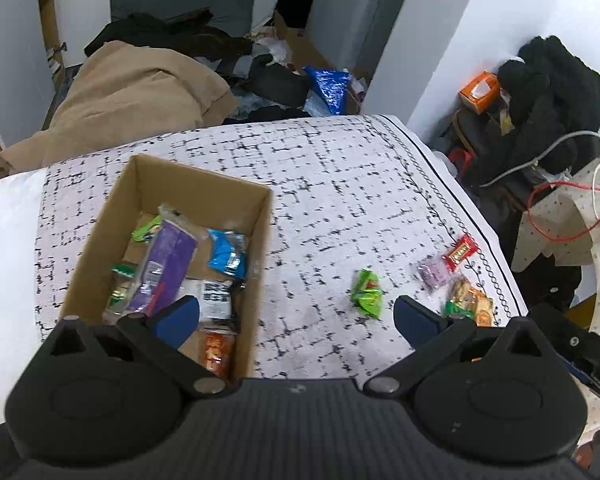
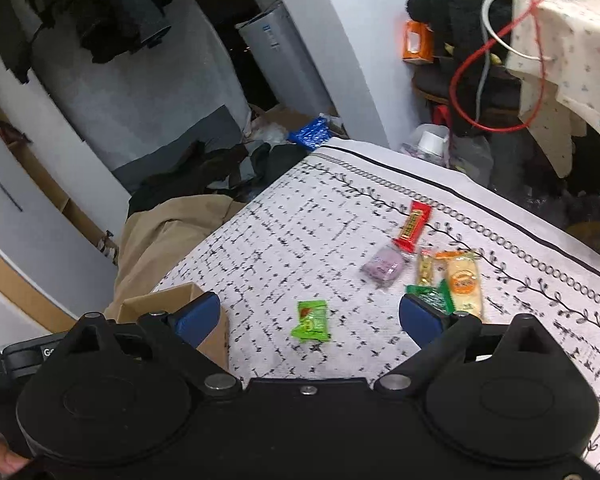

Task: Organize snacks
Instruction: 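Move both open tools from the box back to the snack pile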

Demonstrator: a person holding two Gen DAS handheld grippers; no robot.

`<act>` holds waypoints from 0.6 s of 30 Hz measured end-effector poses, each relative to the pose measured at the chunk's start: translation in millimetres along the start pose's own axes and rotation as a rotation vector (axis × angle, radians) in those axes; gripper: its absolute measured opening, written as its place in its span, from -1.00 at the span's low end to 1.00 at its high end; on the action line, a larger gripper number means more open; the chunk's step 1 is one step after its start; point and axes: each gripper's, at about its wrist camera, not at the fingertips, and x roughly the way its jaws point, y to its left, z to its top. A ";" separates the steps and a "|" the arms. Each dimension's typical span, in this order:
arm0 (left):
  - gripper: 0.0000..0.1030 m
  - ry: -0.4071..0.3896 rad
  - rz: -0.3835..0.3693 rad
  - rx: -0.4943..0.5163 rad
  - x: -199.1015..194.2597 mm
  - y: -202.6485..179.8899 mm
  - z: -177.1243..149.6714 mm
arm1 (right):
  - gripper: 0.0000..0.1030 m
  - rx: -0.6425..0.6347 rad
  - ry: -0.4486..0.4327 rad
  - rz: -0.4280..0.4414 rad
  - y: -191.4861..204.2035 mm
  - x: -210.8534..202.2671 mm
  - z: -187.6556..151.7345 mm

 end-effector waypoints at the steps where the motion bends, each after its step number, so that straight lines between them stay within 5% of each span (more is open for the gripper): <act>1: 1.00 0.005 -0.003 0.001 0.9 -3.9 0.0 | 0.88 0.006 0.003 0.000 -3.7 -0.8 0.3; 18: 0.99 0.049 -0.011 0.032 41.5 -63.8 -13.8 | 0.91 0.133 0.010 -0.040 -78.6 3.7 2.1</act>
